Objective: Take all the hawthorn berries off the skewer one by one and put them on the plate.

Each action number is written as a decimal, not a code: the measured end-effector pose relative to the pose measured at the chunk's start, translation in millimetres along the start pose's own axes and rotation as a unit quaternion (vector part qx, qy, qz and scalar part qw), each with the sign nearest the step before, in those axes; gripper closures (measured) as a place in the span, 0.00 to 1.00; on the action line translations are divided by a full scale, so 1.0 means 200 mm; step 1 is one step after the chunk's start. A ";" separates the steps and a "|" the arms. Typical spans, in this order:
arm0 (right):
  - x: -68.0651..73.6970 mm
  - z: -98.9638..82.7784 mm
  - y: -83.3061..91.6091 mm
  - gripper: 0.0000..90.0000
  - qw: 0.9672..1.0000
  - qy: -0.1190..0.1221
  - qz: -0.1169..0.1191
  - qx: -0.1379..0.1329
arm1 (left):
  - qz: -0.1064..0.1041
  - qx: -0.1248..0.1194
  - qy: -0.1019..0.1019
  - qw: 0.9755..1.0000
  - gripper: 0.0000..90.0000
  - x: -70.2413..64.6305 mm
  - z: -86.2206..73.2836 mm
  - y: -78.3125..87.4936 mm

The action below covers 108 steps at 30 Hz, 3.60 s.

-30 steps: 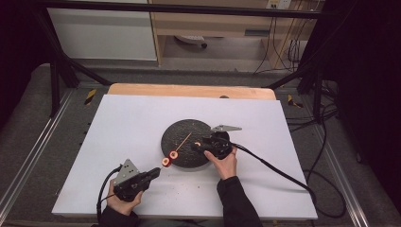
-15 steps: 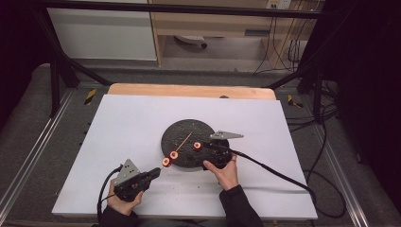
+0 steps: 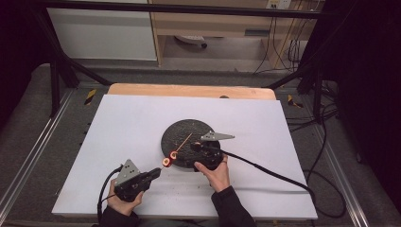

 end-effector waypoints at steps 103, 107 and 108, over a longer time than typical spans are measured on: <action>-0.30 0.17 0.24 0.71 0.995 -0.067 -0.063 -0.028 | 0.010 -0.020 -0.002 1.000 0.98 0.00 0.01 0.03; -0.29 0.09 0.17 0.71 0.996 -0.068 -0.055 -0.010 | 0.010 -0.019 -0.002 1.000 0.98 0.00 0.01 0.03; -0.29 0.08 0.16 0.71 0.996 -0.069 -0.054 -0.009 | 0.010 -0.019 -0.002 1.000 0.98 0.00 0.01 0.03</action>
Point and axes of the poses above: each handheld gripper's, and its own axes: y roughly backward along the jaws, z roughly out of its top, x roughly to its left, the point moved 3 cm from there along -y, roughly forward along the jaws, and after that the axes turned 12 degrees about x, right-handed, at the moved point
